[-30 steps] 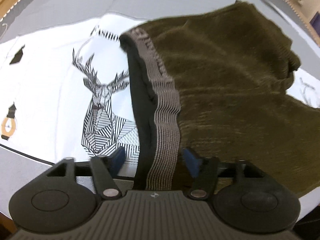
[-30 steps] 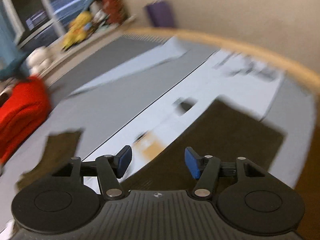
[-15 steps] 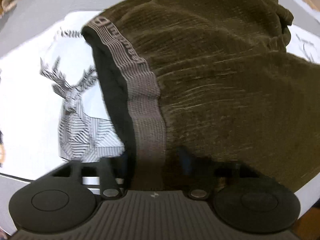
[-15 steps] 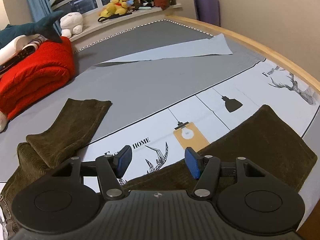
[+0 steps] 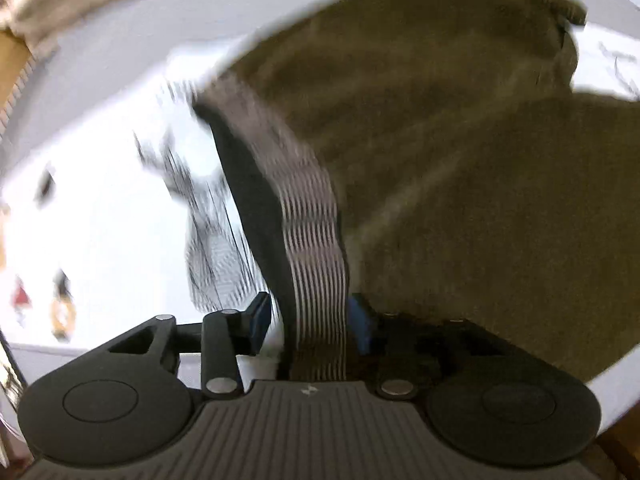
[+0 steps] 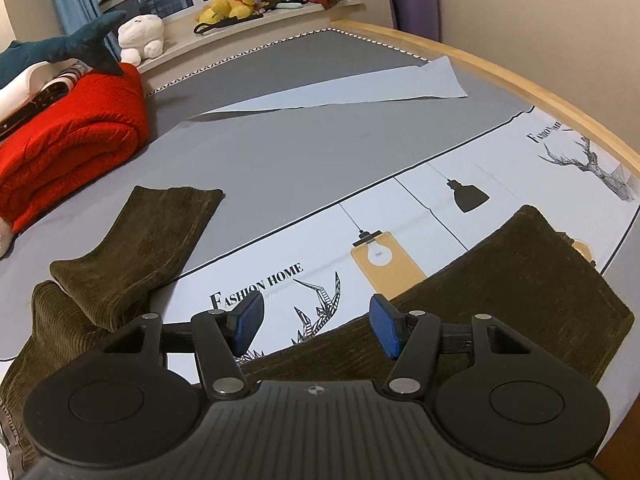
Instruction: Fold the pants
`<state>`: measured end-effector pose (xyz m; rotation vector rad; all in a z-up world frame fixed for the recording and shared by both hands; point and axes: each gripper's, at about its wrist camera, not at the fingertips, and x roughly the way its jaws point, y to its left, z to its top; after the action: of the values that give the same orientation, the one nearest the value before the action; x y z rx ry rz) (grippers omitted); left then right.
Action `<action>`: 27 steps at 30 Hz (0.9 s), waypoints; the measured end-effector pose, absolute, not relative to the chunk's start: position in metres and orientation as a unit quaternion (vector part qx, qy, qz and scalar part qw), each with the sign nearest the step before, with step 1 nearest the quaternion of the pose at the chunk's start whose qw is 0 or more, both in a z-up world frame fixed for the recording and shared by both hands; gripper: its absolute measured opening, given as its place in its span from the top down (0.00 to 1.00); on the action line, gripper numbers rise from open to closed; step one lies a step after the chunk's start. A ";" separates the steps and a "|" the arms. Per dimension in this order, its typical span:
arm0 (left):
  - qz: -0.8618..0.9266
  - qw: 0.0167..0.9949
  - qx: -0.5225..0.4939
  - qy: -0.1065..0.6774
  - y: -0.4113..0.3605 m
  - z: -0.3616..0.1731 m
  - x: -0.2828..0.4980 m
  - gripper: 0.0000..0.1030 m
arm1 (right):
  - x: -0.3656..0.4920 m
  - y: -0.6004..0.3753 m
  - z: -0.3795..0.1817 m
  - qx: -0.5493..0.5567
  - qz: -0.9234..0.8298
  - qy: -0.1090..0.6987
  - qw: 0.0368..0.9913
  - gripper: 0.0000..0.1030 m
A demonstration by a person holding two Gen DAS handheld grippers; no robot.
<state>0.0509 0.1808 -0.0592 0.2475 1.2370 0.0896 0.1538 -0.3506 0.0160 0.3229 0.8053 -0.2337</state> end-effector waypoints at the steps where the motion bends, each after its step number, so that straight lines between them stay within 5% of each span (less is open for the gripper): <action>1: 0.036 0.820 0.108 0.560 0.178 -0.050 0.052 0.49 | 0.154 -0.351 0.016 0.155 -0.113 0.388 0.901 0.41; 6: -0.038 0.839 0.048 0.540 0.155 -0.049 0.058 0.49 | 0.155 -0.349 0.014 0.155 -0.113 0.389 0.901 0.41; 11: -0.031 0.782 0.087 0.616 0.145 -0.096 0.061 0.48 | 0.157 -0.346 0.013 0.149 -0.103 0.390 0.903 0.41; 15: -0.030 0.820 0.063 0.568 0.134 -0.058 0.067 0.46 | 0.159 -0.346 0.015 0.148 -0.085 0.388 0.906 0.41; 22: -0.012 0.871 0.041 0.489 0.089 -0.009 0.092 0.24 | 0.165 -0.334 0.016 0.130 -0.056 0.382 0.913 0.42; 27: -0.004 0.903 0.017 0.428 0.064 0.007 0.111 0.24 | 0.175 -0.321 0.016 0.129 -0.038 0.382 0.914 0.42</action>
<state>0.1111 0.0641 0.0074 0.0354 0.8855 -0.0093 0.1753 -0.3205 0.0160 0.2657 0.7864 -0.0777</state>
